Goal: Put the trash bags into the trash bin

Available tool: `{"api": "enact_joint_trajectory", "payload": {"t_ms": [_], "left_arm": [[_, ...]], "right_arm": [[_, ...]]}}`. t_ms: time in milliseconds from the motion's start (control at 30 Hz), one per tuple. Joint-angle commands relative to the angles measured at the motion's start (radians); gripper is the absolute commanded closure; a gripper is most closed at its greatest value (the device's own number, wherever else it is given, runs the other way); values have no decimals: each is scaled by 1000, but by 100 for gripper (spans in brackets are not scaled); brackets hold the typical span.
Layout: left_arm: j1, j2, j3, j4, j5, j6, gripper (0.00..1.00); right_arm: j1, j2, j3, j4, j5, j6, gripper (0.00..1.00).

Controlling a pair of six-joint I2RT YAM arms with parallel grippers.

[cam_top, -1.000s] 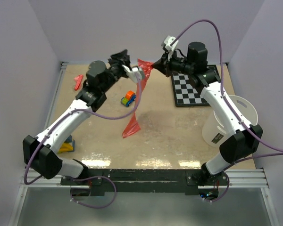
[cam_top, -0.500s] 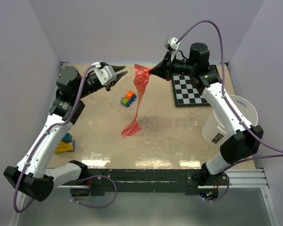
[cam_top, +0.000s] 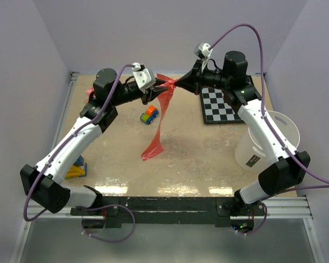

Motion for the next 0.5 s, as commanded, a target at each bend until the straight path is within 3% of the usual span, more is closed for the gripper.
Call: {"api": "enact_joint_trajectory", "payload": {"t_ms": [0, 233, 467], "left_arm": [[-22, 20, 64, 59, -39, 55, 67], [-40, 55, 96, 36, -45, 116, 68], [-56, 74, 115, -3, -83, 199, 86]], "right_arm": [[10, -54, -9, 48, 5, 22, 100], [15, -57, -6, 48, -4, 19, 100], [16, -56, -10, 50, -6, 14, 100]]}}
